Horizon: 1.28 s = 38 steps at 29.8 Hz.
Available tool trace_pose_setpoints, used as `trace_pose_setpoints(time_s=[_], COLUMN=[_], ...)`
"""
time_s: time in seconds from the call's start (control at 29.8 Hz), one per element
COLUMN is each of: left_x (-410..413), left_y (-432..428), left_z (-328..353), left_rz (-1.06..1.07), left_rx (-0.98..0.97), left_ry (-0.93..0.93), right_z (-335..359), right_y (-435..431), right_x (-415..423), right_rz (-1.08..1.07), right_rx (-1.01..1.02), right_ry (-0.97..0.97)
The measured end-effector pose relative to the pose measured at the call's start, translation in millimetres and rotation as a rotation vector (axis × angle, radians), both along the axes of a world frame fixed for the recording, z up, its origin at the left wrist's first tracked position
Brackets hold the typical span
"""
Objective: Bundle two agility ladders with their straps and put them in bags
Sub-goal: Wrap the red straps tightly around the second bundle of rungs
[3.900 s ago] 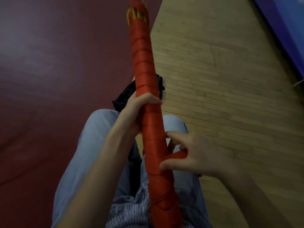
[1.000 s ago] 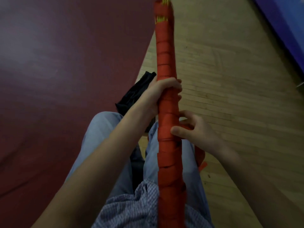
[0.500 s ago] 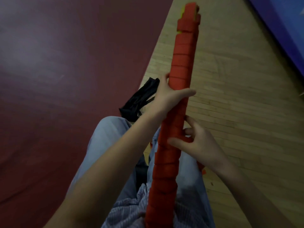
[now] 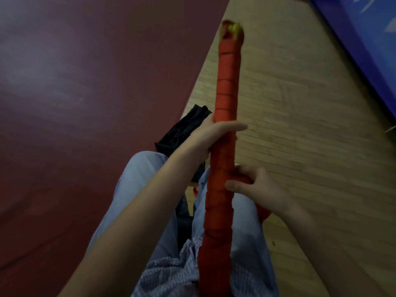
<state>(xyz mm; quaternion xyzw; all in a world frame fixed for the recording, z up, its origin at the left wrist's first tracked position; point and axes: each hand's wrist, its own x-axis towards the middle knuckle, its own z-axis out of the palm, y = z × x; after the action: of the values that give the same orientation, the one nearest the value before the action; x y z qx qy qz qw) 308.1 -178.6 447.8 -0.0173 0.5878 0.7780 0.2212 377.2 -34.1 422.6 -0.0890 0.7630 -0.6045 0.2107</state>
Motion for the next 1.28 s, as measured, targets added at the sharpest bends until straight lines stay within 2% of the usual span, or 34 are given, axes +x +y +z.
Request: trace_pose_setpoints(time_s=[0.07, 0.17, 0.24, 0.34, 0.4, 0.47, 0.54, 0.67, 0.77, 0.84, 0.94, 1.01, 1.08, 1.18, 1.21, 1.28], left_x=[4.9, 10.7, 9.7, 7.2, 6.1, 4.6, 5.7, 12.5, 12.5, 13.0, 11.8, 11.9, 14.0, 16.1, 17.1, 16.6], left_y=[0.8, -7.0, -13.1, -13.2, -7.6, -4.2, -5.3, -5.0, -0.9, -4.3, -12.7, -10.5, -3.5, 7.1, 8.0, 6.5], left_z=[-6.4, -11.8, -14.4, -19.8, -21.6, -23.6, -22.6, -11.8, -13.1, -11.2, -13.2, -14.7, -12.6, -11.2, -12.6, -18.2], left_rz=[0.123, 0.119, 0.022, -0.196, -0.321, -0.359, -0.317, 0.077, 0.274, 0.199, -0.04, -0.208, -0.335, -0.416, -0.407, -0.392], left_rx=[-0.091, -0.008, 0.207, 0.63, 0.861, 0.945, 0.819, 0.233, 0.111, 0.18, 0.574, 0.87, 1.067, 1.185, 1.193, 1.175], left_ry=[-0.006, -0.055, -0.073, -0.063, -0.083, -0.105, -0.077, -0.054, 0.036, 0.01, -0.073, -0.099, -0.126, -0.1, -0.099, -0.122], right_z=[-4.9, 0.5, 8.0, 12.2, 6.7, 2.8, 2.1, 0.8, 11.2, 22.1, 37.9, 42.9, 44.6, 44.5, 43.1, 38.0], right_y=[-4.2, -0.1, 11.4, 16.7, 13.8, 11.9, 13.5, 11.5, 5.4, 4.7, 6.0, 7.4, 7.9, 7.7, 6.6, 3.9], right_x=[3.9, 5.2, -4.9, -17.5, -18.8, -15.4, -8.8, 0.9, 2.5, 2.0, -5.6, -13.0, -18.0, -16.3, -15.0, -13.4], right_rz=[-0.009, 0.091, 0.2, 0.313, 0.36, 0.347, 0.271, 0.171, 0.144, 0.198, 0.323, 0.413, 0.477, 0.437, 0.396, 0.346], right_rx=[0.091, 0.126, 0.196, 0.26, 0.187, 0.051, -0.06, -0.02, 0.047, 0.182, 0.605, 0.647, 0.581, 0.477, 0.484, 0.447], right_ry=[0.023, 0.046, 0.027, -0.12, -0.19, -0.228, -0.24, -0.17, -0.122, 0.039, 0.679, 0.959, 1.021, 0.869, 0.751, 0.366])
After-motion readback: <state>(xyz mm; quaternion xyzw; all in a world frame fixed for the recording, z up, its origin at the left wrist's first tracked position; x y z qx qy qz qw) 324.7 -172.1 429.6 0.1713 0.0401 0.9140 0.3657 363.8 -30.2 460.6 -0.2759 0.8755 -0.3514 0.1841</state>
